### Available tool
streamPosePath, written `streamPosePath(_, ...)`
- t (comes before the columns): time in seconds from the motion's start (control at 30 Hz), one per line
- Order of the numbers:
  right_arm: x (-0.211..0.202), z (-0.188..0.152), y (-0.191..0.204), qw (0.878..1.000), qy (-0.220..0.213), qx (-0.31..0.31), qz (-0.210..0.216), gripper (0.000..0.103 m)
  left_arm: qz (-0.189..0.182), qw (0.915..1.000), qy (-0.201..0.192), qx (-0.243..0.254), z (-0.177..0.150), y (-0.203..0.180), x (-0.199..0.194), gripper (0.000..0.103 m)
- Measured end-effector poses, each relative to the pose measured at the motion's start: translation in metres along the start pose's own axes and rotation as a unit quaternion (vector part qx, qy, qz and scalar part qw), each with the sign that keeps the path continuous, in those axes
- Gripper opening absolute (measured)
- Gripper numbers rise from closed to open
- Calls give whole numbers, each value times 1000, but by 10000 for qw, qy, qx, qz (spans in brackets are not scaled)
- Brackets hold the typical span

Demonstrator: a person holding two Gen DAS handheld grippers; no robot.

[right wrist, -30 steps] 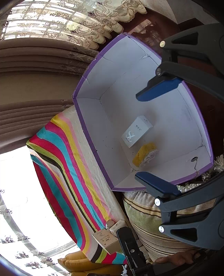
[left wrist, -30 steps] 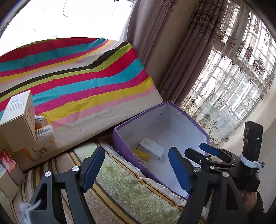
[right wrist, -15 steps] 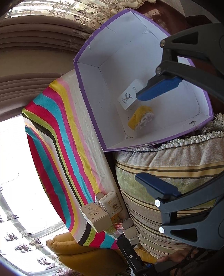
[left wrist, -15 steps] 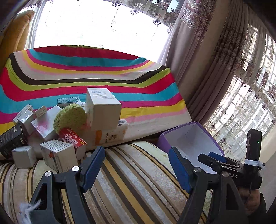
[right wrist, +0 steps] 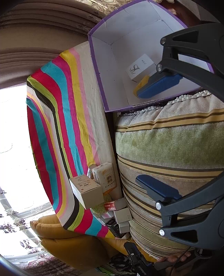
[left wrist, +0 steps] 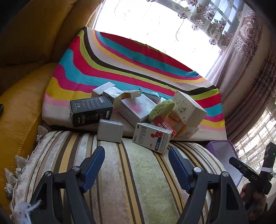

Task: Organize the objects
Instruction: 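Move both open tools back to the pile of boxes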

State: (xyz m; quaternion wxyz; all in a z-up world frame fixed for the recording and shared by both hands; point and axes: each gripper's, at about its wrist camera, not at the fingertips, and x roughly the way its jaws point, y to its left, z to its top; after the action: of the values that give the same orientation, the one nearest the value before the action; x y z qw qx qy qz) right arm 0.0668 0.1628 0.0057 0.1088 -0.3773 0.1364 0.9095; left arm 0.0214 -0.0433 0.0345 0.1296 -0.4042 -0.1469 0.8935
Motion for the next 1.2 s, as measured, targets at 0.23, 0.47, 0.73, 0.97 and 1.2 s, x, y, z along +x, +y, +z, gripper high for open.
streamPosePath(0.23,8,14,25,9997,-26,-197,119,92,372,9986,234,-286,9,26,11,77)
streamPosePath(0.47,19,37,59,9984,-85,-516,212,93,744,9945,704,-202,23,27,44,77)
streamPosePath(0.73,27,68,95,9951,-243,-921,279,96,1108,9887,1008,23,32,22,75,77)
streamPosePath(0.97,48,92,116,9931,-128,-1134,270,97,1185,9869,1090,36,38,22,86,77)
streamPosePath(1.2,77,107,132,9922,111,-1234,104,97,1257,9864,1059,56,42,23,91,74)
